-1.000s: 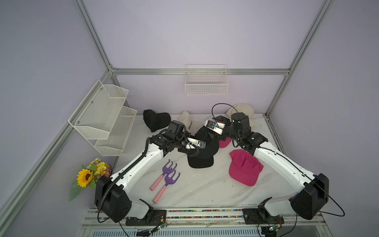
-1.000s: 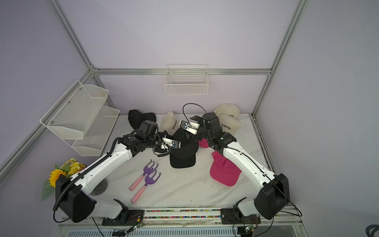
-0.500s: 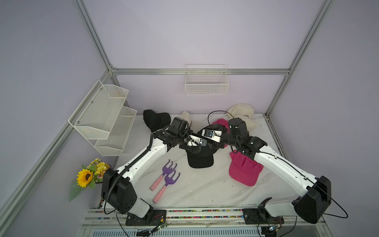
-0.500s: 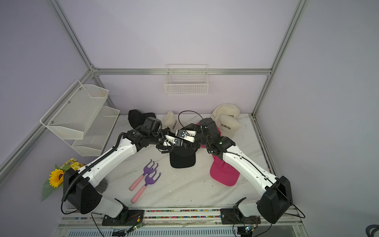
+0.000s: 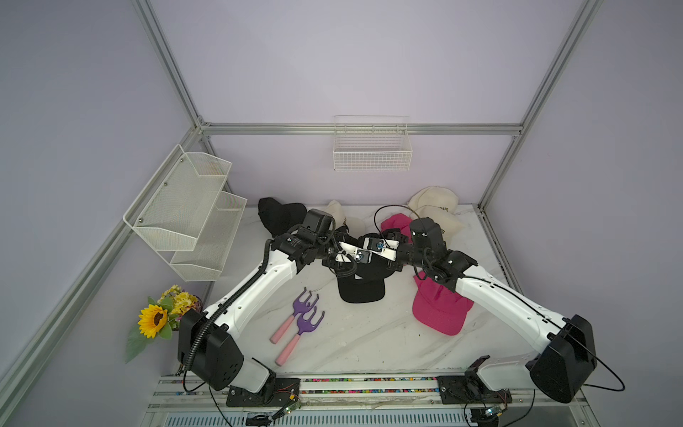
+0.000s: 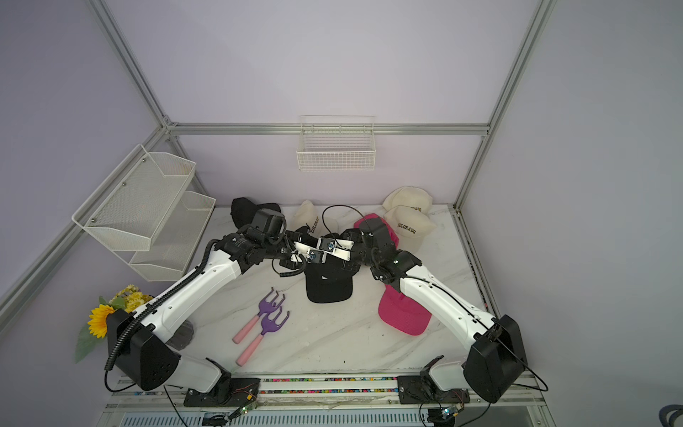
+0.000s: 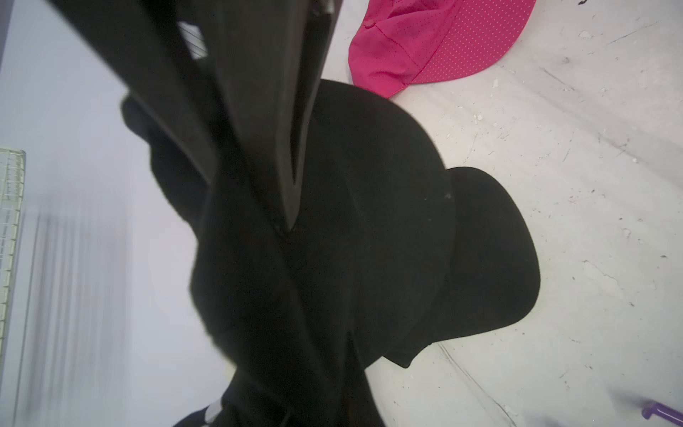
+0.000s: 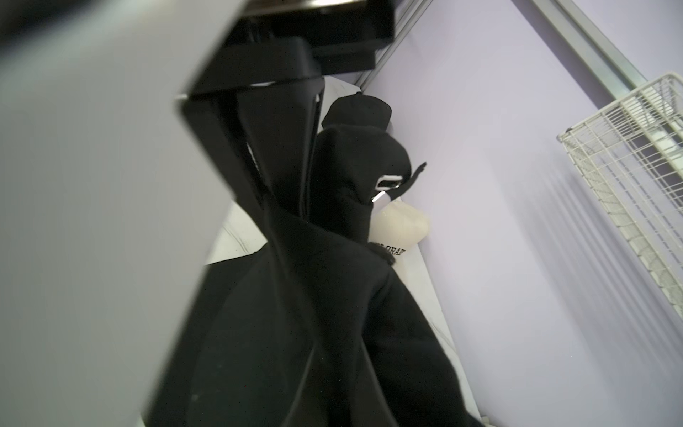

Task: Stack the baseball caps by color
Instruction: Pick up the baseball cap from the center of the board.

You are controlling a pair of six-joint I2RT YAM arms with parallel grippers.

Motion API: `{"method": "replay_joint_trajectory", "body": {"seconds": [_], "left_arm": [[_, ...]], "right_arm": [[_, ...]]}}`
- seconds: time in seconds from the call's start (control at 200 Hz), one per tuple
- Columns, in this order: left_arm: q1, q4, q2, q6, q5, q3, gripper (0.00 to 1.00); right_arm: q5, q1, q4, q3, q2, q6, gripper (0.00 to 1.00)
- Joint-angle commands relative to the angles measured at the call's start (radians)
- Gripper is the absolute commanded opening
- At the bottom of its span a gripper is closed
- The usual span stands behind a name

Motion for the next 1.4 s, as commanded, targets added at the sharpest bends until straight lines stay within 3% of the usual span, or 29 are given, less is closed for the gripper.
{"method": "replay_joint_trajectory", "body": {"seconds": [0.0, 0.07, 0.155, 0.215, 0.345, 0.54, 0.725, 0.84, 1.03, 1.125, 1.185, 1.265, 1.395], "left_arm": [[-0.009, 0.130, -0.050, -0.072, 0.136, -0.019, 0.00], [-0.006, 0.209, -0.087, -0.112, 0.141, -0.063, 0.05], [-0.004, 0.354, -0.103, -0.202, 0.128, -0.122, 0.36], [0.001, 0.451, -0.108, -0.310, 0.104, -0.146, 0.72], [0.004, 0.676, -0.133, -0.567, 0.017, -0.230, 1.00], [0.004, 1.014, -0.185, -1.029, -0.172, -0.390, 1.00], [0.004, 0.989, -0.177, -1.603, -0.368, -0.418, 1.00], [0.005, 0.957, -0.143, -1.816, -0.298, -0.426, 1.00], [0.005, 1.073, -0.028, -2.019, -0.060, -0.430, 1.00], [0.005, 1.148, 0.042, -2.100, 0.081, -0.399, 1.00], [0.005, 1.180, 0.063, -2.119, 0.133, -0.385, 1.00], [0.005, 1.176, 0.040, -2.097, 0.111, -0.394, 1.00], [0.015, 1.080, -0.049, -2.032, -0.048, -0.447, 1.00]], "right_arm": [[-0.049, -0.014, 0.073, -0.035, -0.036, 0.021, 0.00], [-0.066, -0.027, 0.073, -0.041, -0.042, 0.046, 0.00], [-0.069, -0.036, 0.097, -0.056, -0.048, 0.082, 0.00], [-0.065, -0.045, 0.145, -0.077, -0.065, 0.121, 0.00], [-0.027, -0.073, 0.341, -0.165, -0.126, 0.260, 0.00], [0.157, -0.103, 0.741, -0.302, -0.209, 0.617, 0.00], [0.360, -0.103, 0.858, -0.297, -0.176, 0.978, 0.00], [0.382, -0.104, 0.979, -0.356, -0.208, 1.127, 0.00], [0.359, -0.103, 1.162, -0.460, -0.244, 1.310, 0.00], [0.299, -0.103, 1.196, -0.470, -0.243, 1.342, 0.00], [0.323, -0.103, 1.160, -0.461, -0.240, 1.360, 0.00], [0.470, -0.103, 1.075, -0.454, -0.245, 1.431, 0.00], [0.636, -0.103, 1.034, -0.487, -0.273, 1.509, 0.00]]}}
